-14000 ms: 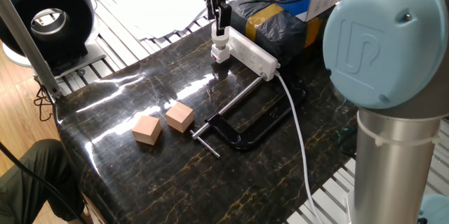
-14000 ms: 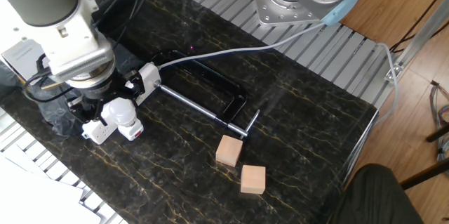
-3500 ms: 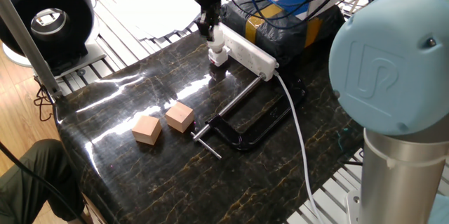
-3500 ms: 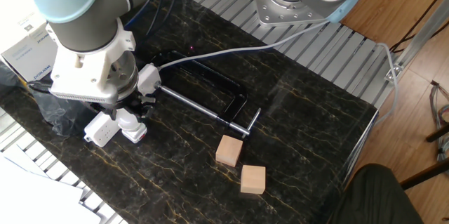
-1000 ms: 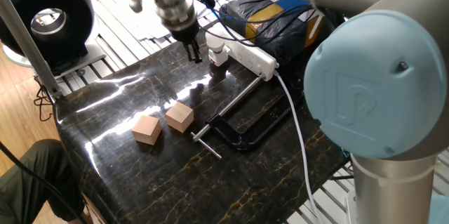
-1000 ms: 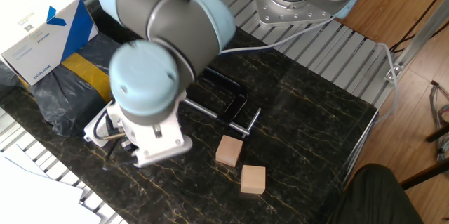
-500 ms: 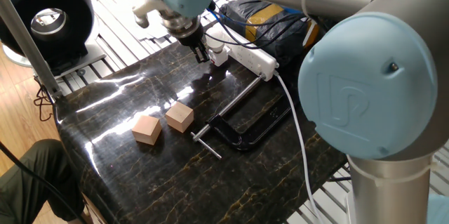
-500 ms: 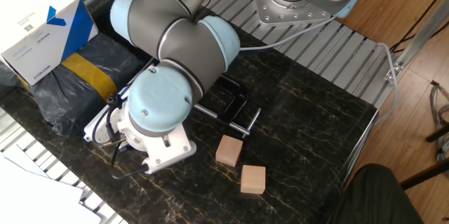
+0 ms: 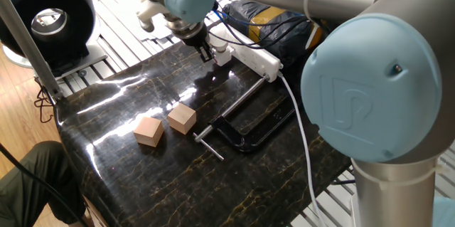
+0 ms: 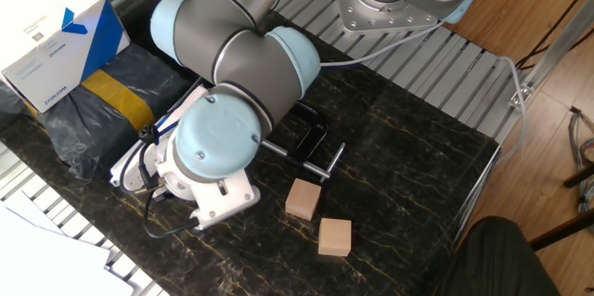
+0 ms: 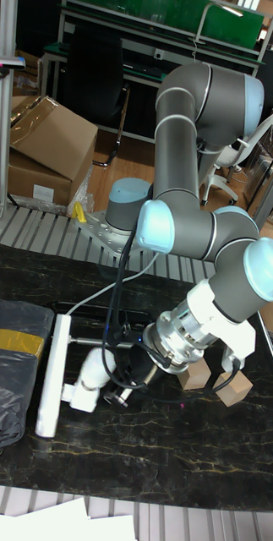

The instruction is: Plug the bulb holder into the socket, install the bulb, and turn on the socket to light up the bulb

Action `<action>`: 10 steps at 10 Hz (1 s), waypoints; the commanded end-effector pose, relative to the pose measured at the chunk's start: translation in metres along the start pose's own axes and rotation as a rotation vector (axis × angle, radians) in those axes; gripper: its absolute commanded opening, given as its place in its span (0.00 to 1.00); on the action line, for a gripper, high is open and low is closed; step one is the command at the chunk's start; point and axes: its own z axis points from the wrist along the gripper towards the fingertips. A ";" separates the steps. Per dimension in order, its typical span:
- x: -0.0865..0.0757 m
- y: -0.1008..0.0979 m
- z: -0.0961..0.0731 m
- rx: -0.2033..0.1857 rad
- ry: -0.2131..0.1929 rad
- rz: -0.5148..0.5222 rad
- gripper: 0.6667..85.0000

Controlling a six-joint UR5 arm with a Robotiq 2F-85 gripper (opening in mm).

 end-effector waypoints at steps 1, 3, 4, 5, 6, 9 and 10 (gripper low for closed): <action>0.012 -0.001 0.004 0.000 0.025 -0.009 0.00; 0.017 -0.002 0.011 0.001 0.013 -0.017 0.00; 0.020 -0.001 0.012 -0.001 0.020 -0.017 0.00; 0.022 0.002 0.011 -0.012 0.023 -0.020 0.00; 0.026 0.005 0.011 -0.025 0.031 -0.023 0.00; 0.033 0.015 0.012 -0.055 0.038 -0.027 0.00; 0.037 0.017 0.008 -0.066 0.050 -0.031 0.00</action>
